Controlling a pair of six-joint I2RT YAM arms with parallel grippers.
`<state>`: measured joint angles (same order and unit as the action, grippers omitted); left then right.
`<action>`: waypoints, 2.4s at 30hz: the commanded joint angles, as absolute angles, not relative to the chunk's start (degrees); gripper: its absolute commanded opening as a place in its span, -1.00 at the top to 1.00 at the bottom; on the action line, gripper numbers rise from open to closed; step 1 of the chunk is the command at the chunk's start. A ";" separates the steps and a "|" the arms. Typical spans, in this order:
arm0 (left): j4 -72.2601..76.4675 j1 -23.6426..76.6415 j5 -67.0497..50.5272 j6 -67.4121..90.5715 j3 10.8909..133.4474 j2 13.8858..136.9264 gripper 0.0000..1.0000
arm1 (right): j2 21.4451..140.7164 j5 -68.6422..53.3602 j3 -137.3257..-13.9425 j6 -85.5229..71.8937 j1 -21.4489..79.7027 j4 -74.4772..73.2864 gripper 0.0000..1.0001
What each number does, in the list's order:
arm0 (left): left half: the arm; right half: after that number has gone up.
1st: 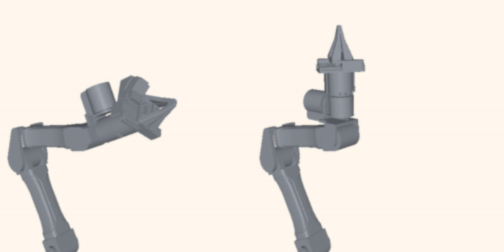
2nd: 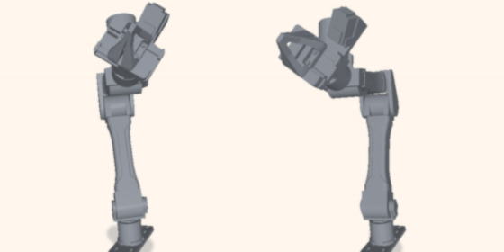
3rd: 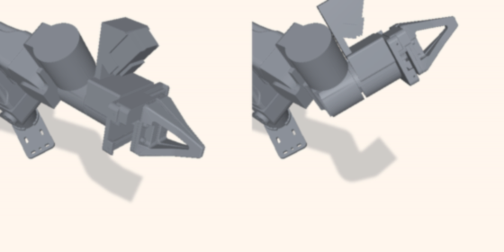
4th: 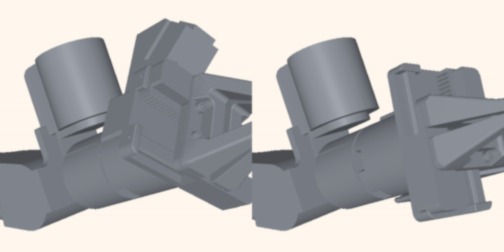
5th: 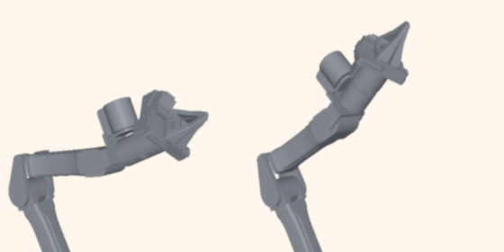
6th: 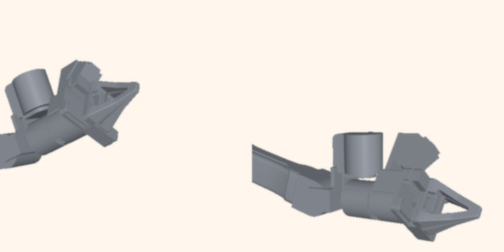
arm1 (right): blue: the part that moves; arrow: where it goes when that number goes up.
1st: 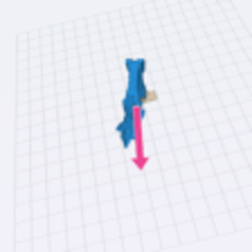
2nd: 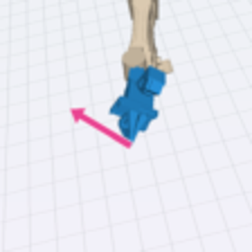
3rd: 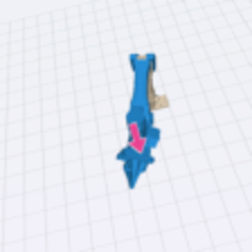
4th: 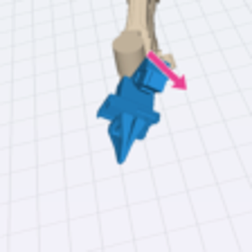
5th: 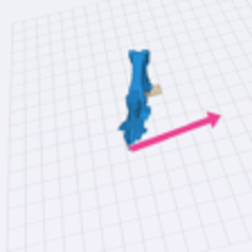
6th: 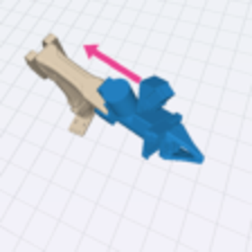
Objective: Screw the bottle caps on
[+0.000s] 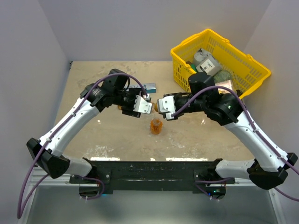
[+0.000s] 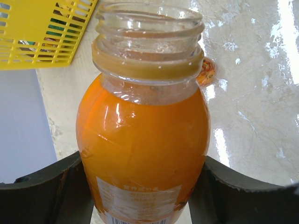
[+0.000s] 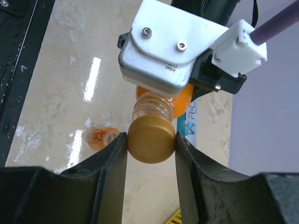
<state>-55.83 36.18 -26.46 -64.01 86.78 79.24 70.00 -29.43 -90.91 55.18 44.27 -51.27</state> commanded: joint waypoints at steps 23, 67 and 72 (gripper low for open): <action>-52.47 36.21 -32.61 -56.60 90.09 77.08 1.00 | 67.76 -25.14 -84.20 61.87 48.51 -44.56 0.87; -40.26 36.21 -31.73 -51.59 82.89 73.92 1.00 | 71.37 -24.96 -78.05 43.79 50.27 -28.39 0.95; -30.88 36.21 -30.07 -49.40 76.22 68.47 1.00 | 70.93 -25.31 -77.17 40.00 50.27 -27.42 0.95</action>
